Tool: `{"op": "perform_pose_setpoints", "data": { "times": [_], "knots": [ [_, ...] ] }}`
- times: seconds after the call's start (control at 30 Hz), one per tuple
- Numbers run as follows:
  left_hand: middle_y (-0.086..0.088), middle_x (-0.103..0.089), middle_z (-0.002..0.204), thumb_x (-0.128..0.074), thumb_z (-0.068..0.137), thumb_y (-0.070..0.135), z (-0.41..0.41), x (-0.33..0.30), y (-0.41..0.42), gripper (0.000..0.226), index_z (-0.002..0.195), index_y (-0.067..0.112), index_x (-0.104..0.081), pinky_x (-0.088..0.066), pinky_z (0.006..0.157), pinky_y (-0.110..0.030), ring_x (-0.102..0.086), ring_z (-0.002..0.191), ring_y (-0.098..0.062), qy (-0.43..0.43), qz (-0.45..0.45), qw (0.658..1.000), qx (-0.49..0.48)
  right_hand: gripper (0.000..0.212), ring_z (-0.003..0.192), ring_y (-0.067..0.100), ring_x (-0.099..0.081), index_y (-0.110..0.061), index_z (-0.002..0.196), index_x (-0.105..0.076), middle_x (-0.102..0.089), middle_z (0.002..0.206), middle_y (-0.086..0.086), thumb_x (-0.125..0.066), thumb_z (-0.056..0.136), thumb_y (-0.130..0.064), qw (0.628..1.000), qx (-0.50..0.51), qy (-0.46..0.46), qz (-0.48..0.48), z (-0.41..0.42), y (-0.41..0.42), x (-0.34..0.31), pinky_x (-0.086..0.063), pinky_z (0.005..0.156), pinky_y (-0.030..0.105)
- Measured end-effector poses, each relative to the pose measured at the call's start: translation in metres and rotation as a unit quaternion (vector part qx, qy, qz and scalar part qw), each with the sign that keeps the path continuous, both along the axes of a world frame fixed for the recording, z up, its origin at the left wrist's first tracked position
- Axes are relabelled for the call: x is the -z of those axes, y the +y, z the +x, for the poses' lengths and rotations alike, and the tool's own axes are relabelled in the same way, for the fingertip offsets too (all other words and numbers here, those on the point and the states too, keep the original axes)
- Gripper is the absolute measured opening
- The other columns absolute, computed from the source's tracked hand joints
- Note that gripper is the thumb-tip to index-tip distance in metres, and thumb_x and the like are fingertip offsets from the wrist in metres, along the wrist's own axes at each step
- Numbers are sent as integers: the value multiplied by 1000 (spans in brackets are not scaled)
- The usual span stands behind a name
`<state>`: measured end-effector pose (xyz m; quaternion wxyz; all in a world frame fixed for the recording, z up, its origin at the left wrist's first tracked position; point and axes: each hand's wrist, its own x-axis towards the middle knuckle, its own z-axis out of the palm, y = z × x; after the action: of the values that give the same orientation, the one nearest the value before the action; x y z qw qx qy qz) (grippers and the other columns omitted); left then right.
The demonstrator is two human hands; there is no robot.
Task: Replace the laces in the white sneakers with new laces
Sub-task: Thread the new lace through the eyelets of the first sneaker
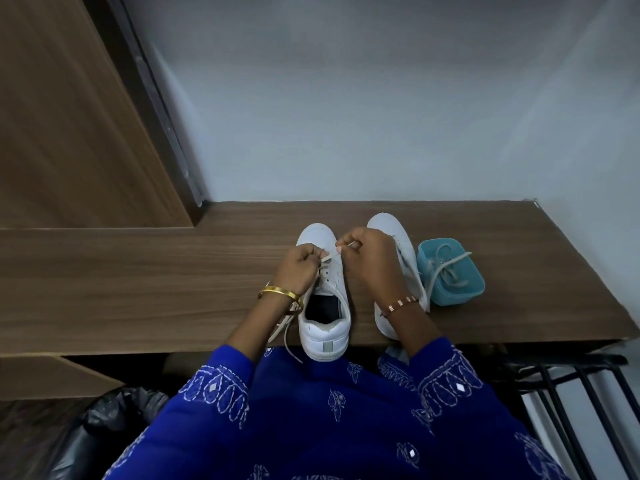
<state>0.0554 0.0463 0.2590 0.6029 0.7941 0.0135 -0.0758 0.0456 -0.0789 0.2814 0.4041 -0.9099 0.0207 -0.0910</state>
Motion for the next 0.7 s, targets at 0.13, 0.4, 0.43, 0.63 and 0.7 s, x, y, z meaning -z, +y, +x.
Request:
{"op": "perform_pose_setpoints", "data": {
  "times": [0.13,0.4,0.43,0.63,0.7],
  "knots": [
    [13,-49,39,-43,96,10,-2,-5,3,37,61,15,-55,-28,40,-6,-42,35,4,-1,11,999,47,15,76,19,-62,-3,89,-66,-69,87,13,-52,85,2,999,-11,2,32,0,4,2,-46,68,20],
    [8,-50,33,-49,91,-1,6,8,14,17,82,3,-63,-28,33,-9,-38,25,-1,22,46,999,-13,18,70,13,-51,-16,74,-55,-59,74,3,-53,84,-2,999,13,40,26,4,-3,28,-39,59,16],
    [7,-49,31,-48,90,-2,6,12,16,19,81,3,-64,-27,31,-11,-35,23,-2,40,47,998,-25,14,75,14,-54,-15,77,-59,-64,84,8,-54,84,-3,997,-12,71,-7,3,-3,36,-42,65,17],
    [0,-54,47,-55,89,12,-1,32,14,26,71,-4,-65,-38,47,-15,-44,38,-2,61,85,994,-24,30,100,30,-56,-6,110,-54,-58,109,13,-61,85,-20,976,-98,85,-178,-11,11,71,-48,81,38],
    [5,-56,46,-53,89,16,-2,38,13,28,66,4,-65,-40,55,-25,-48,46,-10,66,87,994,-8,22,94,32,-58,-4,106,-54,-61,102,16,-55,88,-17,977,-93,62,-180,-10,11,72,-46,73,37]
  ]
}}
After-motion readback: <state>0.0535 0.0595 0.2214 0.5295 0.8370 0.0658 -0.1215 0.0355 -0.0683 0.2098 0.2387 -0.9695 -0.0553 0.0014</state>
